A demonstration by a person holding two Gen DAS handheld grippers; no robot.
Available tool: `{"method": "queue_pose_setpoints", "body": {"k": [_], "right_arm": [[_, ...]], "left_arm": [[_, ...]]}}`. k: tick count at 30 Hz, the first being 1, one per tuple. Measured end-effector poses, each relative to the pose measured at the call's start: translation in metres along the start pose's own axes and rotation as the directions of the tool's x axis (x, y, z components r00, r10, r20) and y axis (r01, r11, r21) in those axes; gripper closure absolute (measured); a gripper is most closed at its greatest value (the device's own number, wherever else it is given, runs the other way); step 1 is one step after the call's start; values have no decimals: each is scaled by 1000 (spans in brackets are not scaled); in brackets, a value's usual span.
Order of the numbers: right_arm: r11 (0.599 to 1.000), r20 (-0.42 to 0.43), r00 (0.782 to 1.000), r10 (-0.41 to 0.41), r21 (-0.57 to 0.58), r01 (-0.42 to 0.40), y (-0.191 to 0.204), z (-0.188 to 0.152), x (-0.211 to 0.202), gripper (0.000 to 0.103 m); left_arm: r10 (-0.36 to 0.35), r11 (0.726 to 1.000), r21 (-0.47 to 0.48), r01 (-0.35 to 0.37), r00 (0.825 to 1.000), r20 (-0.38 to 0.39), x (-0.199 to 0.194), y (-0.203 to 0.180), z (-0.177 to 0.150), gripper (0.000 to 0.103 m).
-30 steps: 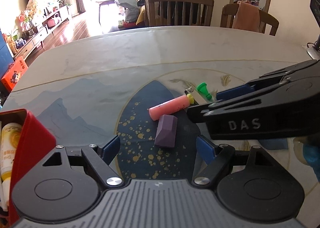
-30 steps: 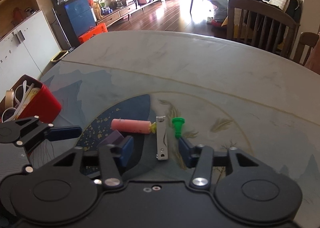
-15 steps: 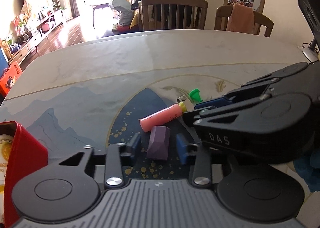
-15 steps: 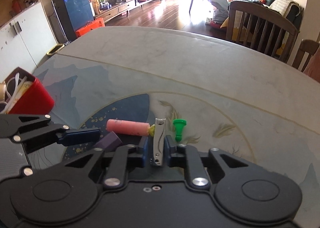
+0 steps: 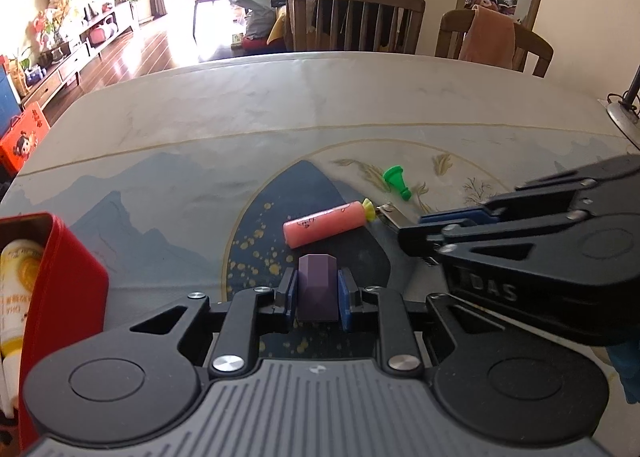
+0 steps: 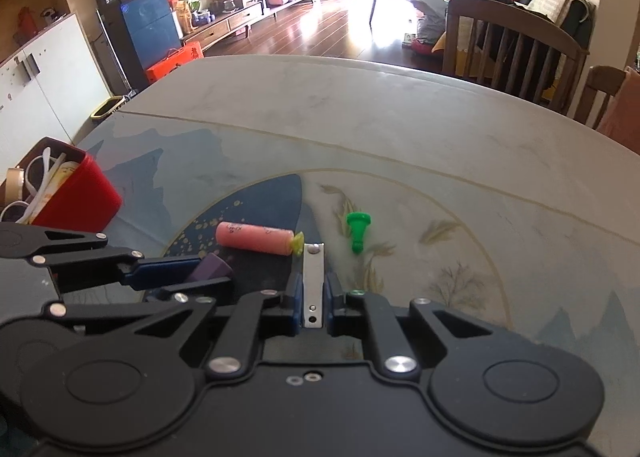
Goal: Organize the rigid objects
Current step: 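Carry the nail clipper with the right tool while the left tool carries the purple block to the tin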
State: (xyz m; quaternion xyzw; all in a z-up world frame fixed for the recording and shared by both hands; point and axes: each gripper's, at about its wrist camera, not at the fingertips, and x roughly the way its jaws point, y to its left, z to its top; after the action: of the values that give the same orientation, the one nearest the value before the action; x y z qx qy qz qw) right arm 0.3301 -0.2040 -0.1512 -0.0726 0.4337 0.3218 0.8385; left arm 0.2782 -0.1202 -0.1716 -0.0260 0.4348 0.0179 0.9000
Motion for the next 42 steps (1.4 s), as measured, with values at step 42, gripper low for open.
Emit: {"method": "queue_pose_setpoints", "body": {"k": [42], "right_arm": [[997,162,984,71,0,-72,160,-2,-102,93]], "left_arm": [[-5,988,-155,16,998,66,-162,129,-35,83]]}}
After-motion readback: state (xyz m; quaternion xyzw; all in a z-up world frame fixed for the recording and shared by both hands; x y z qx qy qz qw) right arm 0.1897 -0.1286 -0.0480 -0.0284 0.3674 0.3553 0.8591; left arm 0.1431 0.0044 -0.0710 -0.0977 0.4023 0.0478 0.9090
